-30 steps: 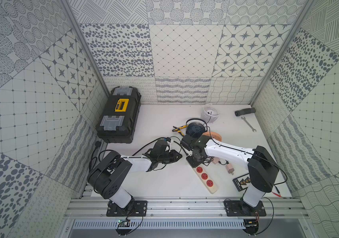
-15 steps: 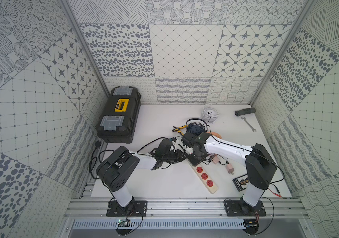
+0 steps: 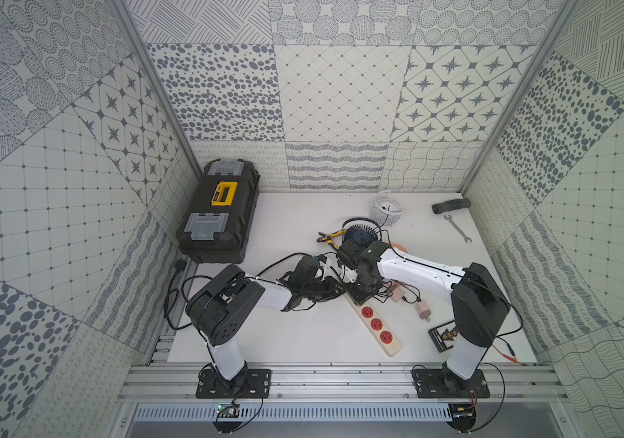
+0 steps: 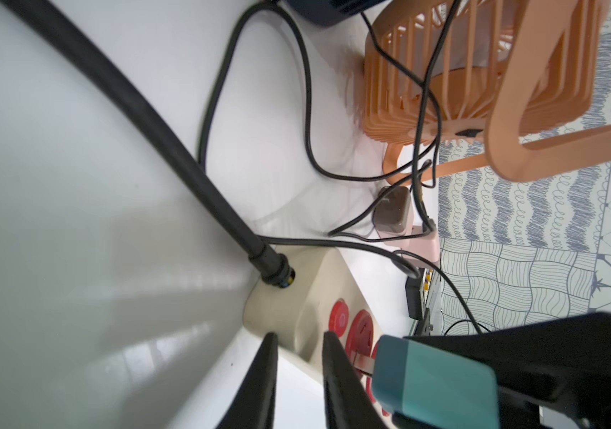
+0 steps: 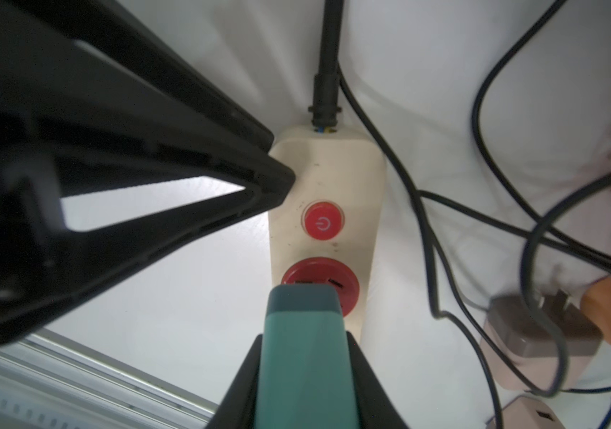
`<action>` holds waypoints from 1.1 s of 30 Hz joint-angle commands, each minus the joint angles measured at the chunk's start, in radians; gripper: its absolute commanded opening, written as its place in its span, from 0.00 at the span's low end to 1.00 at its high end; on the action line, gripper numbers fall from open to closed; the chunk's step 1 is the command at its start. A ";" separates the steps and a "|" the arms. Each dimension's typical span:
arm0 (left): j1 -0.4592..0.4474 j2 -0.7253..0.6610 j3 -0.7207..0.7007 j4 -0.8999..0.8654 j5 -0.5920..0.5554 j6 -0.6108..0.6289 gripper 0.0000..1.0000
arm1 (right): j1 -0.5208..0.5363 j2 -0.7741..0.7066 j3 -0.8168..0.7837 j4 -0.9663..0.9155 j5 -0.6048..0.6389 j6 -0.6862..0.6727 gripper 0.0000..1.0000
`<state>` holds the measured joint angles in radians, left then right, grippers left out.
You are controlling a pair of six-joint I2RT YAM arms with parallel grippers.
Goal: Plug the desk fan into the power strip
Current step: Insert the plug into the socket.
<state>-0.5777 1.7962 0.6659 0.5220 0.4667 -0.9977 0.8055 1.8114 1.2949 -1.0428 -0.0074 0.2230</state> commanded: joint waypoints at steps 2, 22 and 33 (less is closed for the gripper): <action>-0.005 0.016 -0.002 0.009 0.004 0.004 0.23 | -0.075 0.201 -0.115 0.108 0.289 0.072 0.00; 0.005 0.067 -0.037 0.097 -0.026 -0.064 0.20 | 0.029 0.271 -0.035 0.100 0.325 -0.046 0.00; 0.014 0.044 -0.040 0.085 -0.020 -0.052 0.20 | -0.011 0.310 -0.023 0.071 0.294 0.009 0.00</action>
<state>-0.5713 1.8442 0.6357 0.6582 0.4770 -1.0550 0.8135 1.9148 1.3663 -1.0958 0.0235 0.2325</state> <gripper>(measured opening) 0.204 0.313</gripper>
